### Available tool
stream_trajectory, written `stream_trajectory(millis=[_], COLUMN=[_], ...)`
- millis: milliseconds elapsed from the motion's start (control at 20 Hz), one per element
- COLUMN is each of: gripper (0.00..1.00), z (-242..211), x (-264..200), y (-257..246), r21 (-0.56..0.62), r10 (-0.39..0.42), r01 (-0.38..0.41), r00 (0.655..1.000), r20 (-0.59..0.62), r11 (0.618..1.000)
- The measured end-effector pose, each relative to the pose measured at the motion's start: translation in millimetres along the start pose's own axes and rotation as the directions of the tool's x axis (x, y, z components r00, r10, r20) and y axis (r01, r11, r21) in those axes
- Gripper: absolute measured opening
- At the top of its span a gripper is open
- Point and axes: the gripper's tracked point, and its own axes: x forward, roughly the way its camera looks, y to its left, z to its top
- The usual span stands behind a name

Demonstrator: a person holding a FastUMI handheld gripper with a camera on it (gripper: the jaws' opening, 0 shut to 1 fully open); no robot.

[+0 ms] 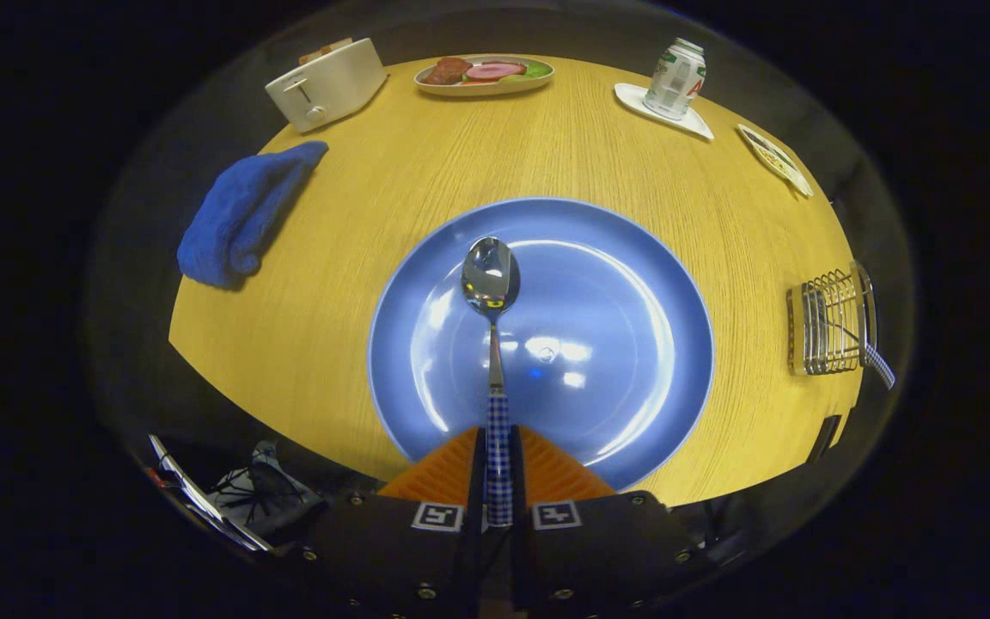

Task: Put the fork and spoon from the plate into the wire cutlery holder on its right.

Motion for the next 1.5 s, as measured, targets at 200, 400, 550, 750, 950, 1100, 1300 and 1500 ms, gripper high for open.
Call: stream_trajectory(millis=[200, 400, 550, 750, 950, 1100, 1300, 1500], gripper=[0.20, 0.02, 0.02, 0.02, 0.01, 0.02, 0.02, 0.02], z=[0.4, 3.9, 2.7, -1.0, -7.4, -12.6, -13.7, -20.1], x=[-1.0, -15.4, -19.0, -47.3, -77.6, -101.3, -136.6, -164.5], y=[-2.5, -1.1, -7.7, -29.3, -57.1, -86.0, -132.4, -178.5], r21=[-0.019, -0.041, -0.066, -0.112, -0.116, -0.072, 0.004, 0.033], r10=[0.003, 0.026, 0.017, -0.015, -0.043, -0.054, -0.082, -0.131], r01=[-0.003, -0.027, -0.019, 0.009, 0.032, 0.046, 0.083, 0.137], r00=[1.000, 1.000, 0.999, 0.998, 0.995, 0.991, 0.989, 0.982], r20=[-0.031, -0.015, -0.036, -0.058, -0.090, -0.123, -0.124, -0.137], r11=[1.000, 0.999, 0.998, 0.994, 0.993, 0.996, 0.997, 0.990])
